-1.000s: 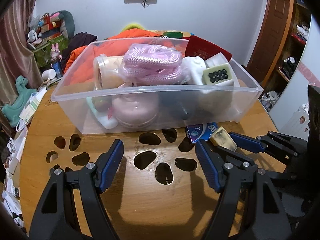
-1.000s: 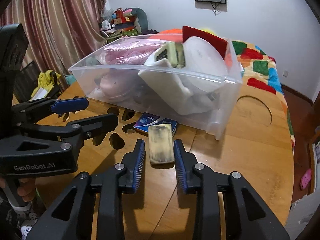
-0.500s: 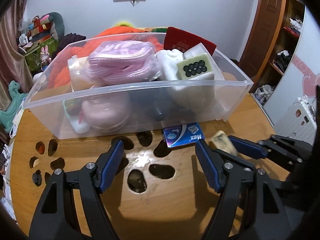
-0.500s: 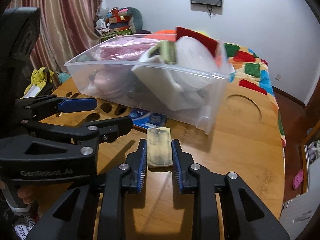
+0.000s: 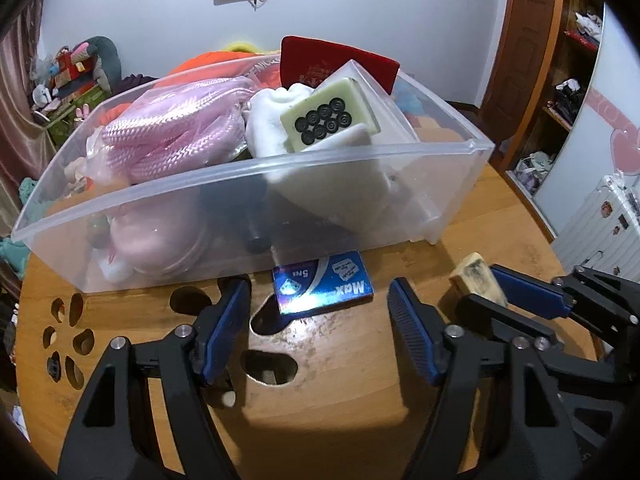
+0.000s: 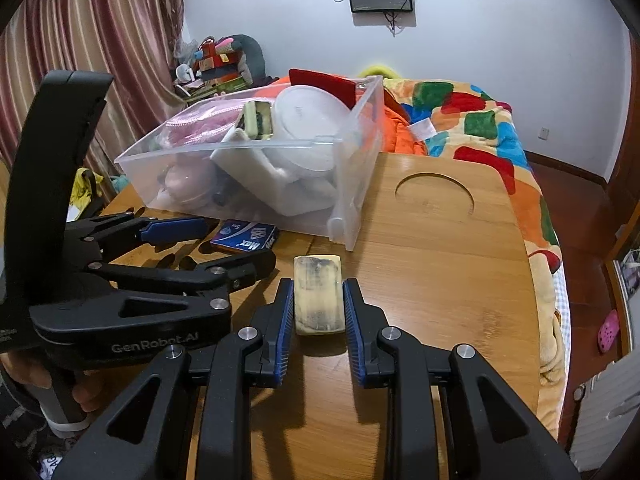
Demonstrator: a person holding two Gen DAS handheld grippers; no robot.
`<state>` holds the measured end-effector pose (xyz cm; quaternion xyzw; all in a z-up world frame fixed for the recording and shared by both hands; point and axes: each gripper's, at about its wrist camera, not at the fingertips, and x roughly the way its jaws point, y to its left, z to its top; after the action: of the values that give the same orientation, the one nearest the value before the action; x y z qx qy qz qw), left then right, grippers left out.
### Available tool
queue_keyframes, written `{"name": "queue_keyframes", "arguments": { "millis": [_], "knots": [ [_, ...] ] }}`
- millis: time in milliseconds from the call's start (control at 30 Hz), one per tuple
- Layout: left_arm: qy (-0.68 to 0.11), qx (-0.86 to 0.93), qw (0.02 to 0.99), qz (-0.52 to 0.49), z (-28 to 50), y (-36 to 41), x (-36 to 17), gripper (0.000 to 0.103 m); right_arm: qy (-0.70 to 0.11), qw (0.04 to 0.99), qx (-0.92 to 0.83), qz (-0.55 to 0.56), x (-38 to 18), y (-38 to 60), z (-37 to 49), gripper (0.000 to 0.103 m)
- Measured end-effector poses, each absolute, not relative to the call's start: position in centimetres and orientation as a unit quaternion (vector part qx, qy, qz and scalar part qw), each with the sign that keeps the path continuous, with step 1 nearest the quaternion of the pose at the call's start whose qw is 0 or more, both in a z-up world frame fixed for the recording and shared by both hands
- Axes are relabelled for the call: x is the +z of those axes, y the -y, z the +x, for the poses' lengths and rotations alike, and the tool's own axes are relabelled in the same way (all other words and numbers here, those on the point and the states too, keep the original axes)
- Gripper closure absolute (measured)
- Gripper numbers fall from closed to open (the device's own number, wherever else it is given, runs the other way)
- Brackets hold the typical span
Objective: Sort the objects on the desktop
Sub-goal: 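Grasp blue Max card pack with left tool while right tool grasps soap bar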
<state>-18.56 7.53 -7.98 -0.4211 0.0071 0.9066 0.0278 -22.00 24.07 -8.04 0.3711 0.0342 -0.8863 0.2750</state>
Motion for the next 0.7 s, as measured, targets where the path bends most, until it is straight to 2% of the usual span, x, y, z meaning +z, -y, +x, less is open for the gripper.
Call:
{"name": "queue_keyframes", "arguments": {
  "millis": [233,700],
  "knots": [
    [0.005,0.908,0.009,-0.418,-18.7,-7.0,-7.8,0.054,-0.023,0.277,-0.887,0.369,-7.9,-24.6,-22.0,0.081],
    [0.014,0.916,0.039,-0.4,-16.5,-6.0,-6.5,0.054,-0.028,0.28,-0.889,0.361,-6.7,-23.6,-21.0,0.081]
  ]
}}
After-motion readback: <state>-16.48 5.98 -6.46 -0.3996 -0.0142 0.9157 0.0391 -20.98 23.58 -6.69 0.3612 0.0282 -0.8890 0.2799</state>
